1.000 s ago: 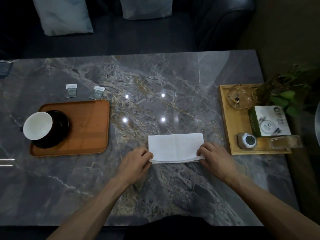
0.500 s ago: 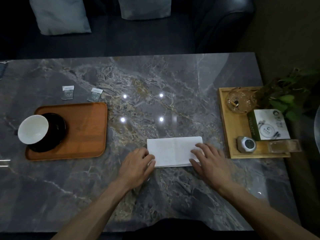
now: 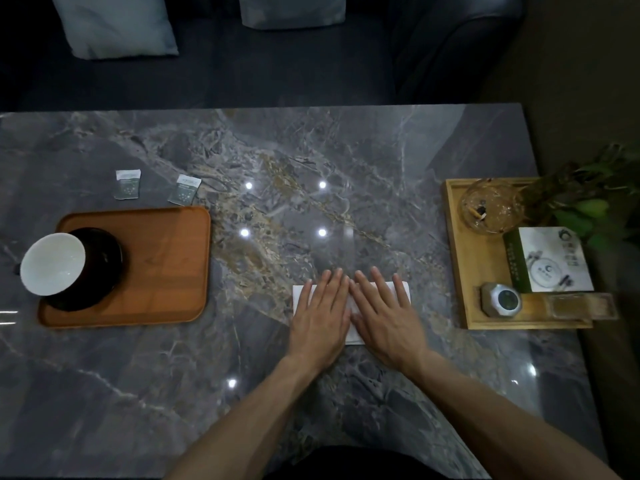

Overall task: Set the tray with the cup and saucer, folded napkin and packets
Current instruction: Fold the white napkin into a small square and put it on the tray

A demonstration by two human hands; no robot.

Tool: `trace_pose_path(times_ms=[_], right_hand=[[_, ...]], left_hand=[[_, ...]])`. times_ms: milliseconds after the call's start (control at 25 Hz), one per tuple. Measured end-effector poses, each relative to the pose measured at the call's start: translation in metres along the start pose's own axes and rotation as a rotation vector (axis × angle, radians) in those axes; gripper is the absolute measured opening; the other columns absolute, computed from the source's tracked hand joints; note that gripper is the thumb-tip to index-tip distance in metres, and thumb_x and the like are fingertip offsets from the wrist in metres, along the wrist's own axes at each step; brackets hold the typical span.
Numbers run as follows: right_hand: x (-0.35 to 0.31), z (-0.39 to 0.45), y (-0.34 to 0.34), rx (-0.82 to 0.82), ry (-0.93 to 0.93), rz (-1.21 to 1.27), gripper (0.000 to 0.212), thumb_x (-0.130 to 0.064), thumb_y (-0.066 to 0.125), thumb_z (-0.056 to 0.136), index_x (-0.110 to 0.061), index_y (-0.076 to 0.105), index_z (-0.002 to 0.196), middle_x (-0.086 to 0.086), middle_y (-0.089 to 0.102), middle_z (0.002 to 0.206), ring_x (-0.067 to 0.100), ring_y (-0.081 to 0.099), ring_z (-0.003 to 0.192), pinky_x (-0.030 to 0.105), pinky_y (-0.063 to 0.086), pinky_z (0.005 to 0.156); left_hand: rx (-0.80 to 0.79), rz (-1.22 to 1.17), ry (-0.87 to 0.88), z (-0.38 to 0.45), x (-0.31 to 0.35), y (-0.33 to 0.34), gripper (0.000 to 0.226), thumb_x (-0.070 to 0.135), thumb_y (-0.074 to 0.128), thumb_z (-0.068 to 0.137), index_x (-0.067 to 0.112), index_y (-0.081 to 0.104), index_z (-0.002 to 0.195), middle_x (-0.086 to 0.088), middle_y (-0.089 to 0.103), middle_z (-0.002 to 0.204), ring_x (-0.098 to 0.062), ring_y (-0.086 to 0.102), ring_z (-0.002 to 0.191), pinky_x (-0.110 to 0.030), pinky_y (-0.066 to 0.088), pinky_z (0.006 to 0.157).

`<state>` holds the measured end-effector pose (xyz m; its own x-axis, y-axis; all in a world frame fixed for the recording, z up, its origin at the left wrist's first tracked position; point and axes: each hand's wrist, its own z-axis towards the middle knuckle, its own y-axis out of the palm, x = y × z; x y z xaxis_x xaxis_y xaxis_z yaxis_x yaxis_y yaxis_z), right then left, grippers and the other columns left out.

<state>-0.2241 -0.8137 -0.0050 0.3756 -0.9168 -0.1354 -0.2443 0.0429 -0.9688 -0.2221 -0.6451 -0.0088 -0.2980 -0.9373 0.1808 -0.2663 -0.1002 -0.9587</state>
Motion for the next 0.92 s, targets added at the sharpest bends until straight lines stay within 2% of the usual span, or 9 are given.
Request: trace_pose_path(times_ms=[200,360,720,920], right_hand=[[0.003,0.002,0.013,-0.035,0.022,0.02,0.061,-0.048,0.023,0.103,-0.017,0.013,0.155,0.005,0.015,0.163,0.025,0.003,0.151,0.054,0.003,0.12],[0.006,0.003,0.021,-0.039,0.016,0.035,0.065,-0.05,0.023,0.102,-0.018,0.006,0.156,0.004,0.008,0.165,0.023,0.0,0.151,0.054,0.003,0.12],[0.012,0.002,0.021,-0.053,0.008,0.057,0.069,-0.054,0.023,0.101,-0.017,0.004,0.156,0.003,0.004,0.165,0.02,-0.001,0.151,0.05,0.004,0.12],[0.033,-0.013,0.021,-0.069,0.109,0.055,0.072,-0.058,0.02,0.1,-0.016,0.003,0.156,0.003,0.0,0.165,0.022,-0.001,0.151,0.053,0.008,0.119]], left_hand=[[-0.015,-0.007,0.0,0.002,-0.006,0.012,0.059,0.036,0.025,0.1,0.009,0.023,0.153,-0.007,0.023,0.161,-0.022,0.017,0.149,-0.046,0.011,0.12],[-0.028,-0.03,0.009,0.003,-0.008,0.014,0.06,0.036,0.027,0.1,0.009,0.021,0.153,-0.008,0.02,0.161,-0.021,0.015,0.149,-0.045,0.014,0.117],[-0.052,-0.025,0.002,-0.001,-0.025,0.012,0.069,0.048,0.031,0.097,0.012,0.016,0.154,-0.006,0.011,0.162,-0.02,0.011,0.149,-0.04,0.009,0.119],[-0.054,0.027,-0.054,-0.014,-0.056,0.01,0.073,0.047,0.031,0.095,0.01,0.013,0.155,-0.007,0.009,0.163,-0.021,0.01,0.15,-0.039,0.005,0.12]])
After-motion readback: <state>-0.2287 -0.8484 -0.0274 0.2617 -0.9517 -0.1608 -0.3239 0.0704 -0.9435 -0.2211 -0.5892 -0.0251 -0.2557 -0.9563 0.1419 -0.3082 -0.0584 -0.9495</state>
